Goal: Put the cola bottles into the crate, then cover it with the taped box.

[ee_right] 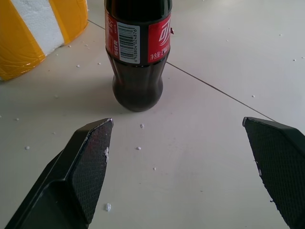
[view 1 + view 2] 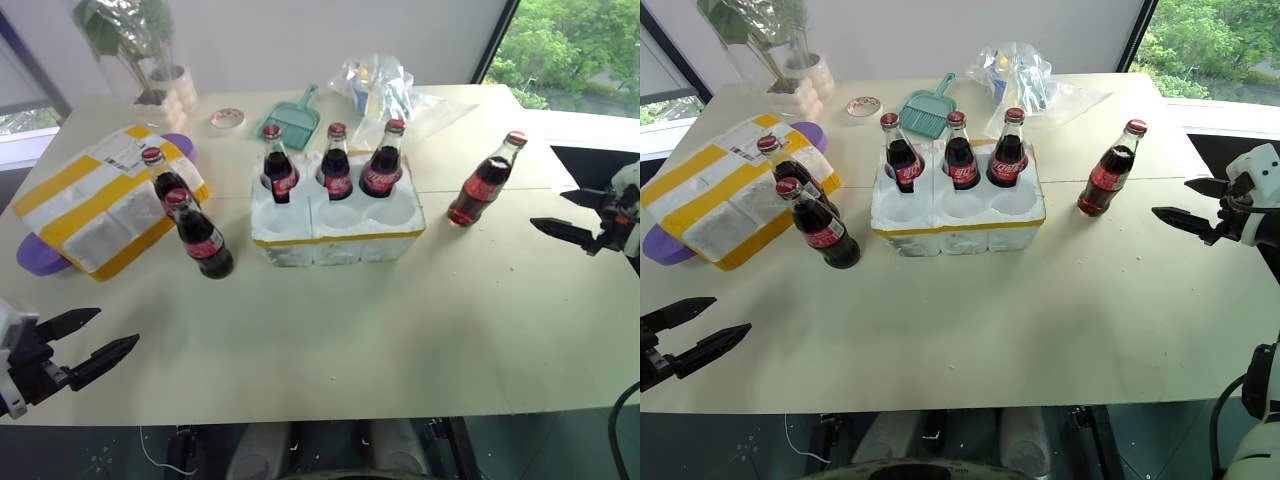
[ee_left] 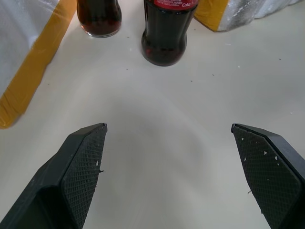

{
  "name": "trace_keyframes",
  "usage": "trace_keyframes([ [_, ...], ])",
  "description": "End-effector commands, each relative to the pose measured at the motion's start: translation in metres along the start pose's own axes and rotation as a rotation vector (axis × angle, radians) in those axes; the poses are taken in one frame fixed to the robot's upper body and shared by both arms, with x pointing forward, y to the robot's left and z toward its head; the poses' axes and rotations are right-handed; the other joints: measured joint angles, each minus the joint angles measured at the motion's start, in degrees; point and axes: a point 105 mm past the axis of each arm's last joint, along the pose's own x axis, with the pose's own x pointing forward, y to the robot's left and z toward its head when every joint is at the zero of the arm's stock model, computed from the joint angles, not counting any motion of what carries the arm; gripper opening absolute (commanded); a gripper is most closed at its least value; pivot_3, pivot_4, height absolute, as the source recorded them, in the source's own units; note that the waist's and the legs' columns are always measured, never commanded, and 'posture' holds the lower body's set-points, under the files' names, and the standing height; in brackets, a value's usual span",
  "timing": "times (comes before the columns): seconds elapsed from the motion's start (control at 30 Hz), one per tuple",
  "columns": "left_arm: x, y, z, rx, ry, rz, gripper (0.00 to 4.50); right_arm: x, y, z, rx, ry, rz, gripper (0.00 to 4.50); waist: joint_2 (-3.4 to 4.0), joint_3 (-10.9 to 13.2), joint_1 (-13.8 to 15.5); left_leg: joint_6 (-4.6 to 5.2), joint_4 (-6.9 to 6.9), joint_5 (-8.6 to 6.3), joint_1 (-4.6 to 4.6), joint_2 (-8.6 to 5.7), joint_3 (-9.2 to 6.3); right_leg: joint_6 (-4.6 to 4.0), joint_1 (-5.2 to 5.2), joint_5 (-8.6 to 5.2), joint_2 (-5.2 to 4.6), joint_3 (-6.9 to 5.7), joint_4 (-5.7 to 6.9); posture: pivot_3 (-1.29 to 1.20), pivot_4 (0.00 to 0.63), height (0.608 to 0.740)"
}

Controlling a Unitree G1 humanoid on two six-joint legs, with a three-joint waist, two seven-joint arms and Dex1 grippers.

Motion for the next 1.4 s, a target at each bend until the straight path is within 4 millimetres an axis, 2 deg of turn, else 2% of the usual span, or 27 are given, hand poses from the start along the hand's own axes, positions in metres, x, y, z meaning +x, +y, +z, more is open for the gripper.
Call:
trace_keyframes([
  [0.03, -0.001, 0.0, 0.007, 0.03, -0.006, 0.002, 4.37, -0.007, -0.007, 0.012, -0.026, -0.04, -0.033, 4.5, 0.0, 0.0, 0.0, 0.0, 0.0, 0.0, 0.0, 0.0, 0.0, 0.0, 0.0, 0.0, 0.0, 0.0, 0.0, 0.0, 0.15, 0.738],
  [0.37, 0.002, 0.008, 0.006, 0.026, -0.006, 0.049, 4.37, -0.007, -0.009, 0.01, -0.021, -0.04, -0.052, 4.5, 0.0, 0.0, 0.0, 0.04, 0.01, 0.02, 0.0, 0.0, 0.0, 0.0, 0.01, 0.0, 0.01, 0.0, 0.01, 0.0, 0.15, 0.738],
  [0.53, 0.006, 0.007, 0.013, -0.007, -0.068, 0.038, 4.37, -0.007, -0.009, 0.01, 0.014, -0.041, -0.037, 4.5, 0.01, 0.0, 0.03, 0.08, 0.02, 0.05, 0.0, -0.01, 0.0, 0.0, 0.01, 0.01, 0.01, 0.0, 0.01, 0.0, 0.15, 0.738],
  [0.67, 0.012, 0.007, 0.027, -0.019, -0.148, 0.041, 4.37, -0.011, -0.01, 0.021, -0.004, -0.051, -0.022, 4.5, 0.02, -0.01, -0.01, 0.09, 0.02, 0.06, 0.0, -0.01, 0.0, 0.01, 0.0, 0.01, 0.01, 0.0, 0.03, 0.0, 0.15, 0.738],
  [0.8, 0.018, 0.012, 0.04, -0.032, -0.199, 0.038, 4.37, -0.021, -0.002, 0.048, 0.001, -0.107, 0.07, 4.5, 0.05, 0.0, 0.11, 0.1, 0.04, 0.08, 0.01, -0.01, -0.01, 0.02, 0.0, 0.02, 0.02, 0.0, 0.06, 0.0, 0.15, 0.738],
  [0.97, 0.029, 0.025, 0.055, -0.001, -0.23, 0.054, 4.37, -0.037, 0.032, 0.094, 0.007, -0.19, 0.262, 4.5, 0.1, 0.01, 0.23, 0.1, 0.02, 0.08, 0.01, -0.01, -0.03, 0.03, -0.03, 0.02, 0.02, 0.0, 0.13, 0.0, 0.15, 0.738],
  [1.07, 0.038, 0.037, 0.067, 0.027, -0.253, 0.069, 4.37, -0.049, 0.062, 0.116, 0.014, -0.231, 0.393, 4.5, 0.09, -0.01, 0.36, 0.09, 0.03, 0.08, 0.01, 0.01, -0.06, 0.04, -0.03, 0.02, 0.04, 0.0, 0.15, 0.0, 0.15, 0.738],
  [1.17, 0.061, 0.048, 0.08, 0.06, -0.272, 0.061, 4.37, -0.057, 0.099, 0.144, 0.004, -0.301, 0.516, 4.5, 0.16, -0.03, 0.47, 0.09, 0.04, 0.08, 0.01, -0.02, -0.05, 0.05, -0.03, 0.03, 0.01, 0.0, 0.17, 0.0, 0.15, 0.738],
  [1.23, 0.072, 0.052, 0.086, 0.08, -0.273, 0.054, 4.37, -0.057, 0.116, 0.153, -0.003, -0.324, 0.552, 4.5, 0.22, -0.07, 0.99, 0.1, 0.07, 0.08, 0.01, -0.02, -0.04, 0.22, -0.08, 0.13, 0.02, 0.01, 0.22, 0.0, 0.15, 0.738],
  [1.4, 0.085, 0.059, 0.092, 0.087, -0.281, 0.032, 4.37, -0.059, 0.145, 0.157, -0.02, -0.326, 0.601, 4.5, 0.13, -0.1, 1.32, 0.05, 0.02, 0.01, -0.01, -0.02, -0.03, 0.27, -0.1, 0.16, 0.02, 0.02, 0.15, 0.0, 0.15, 0.738],
])
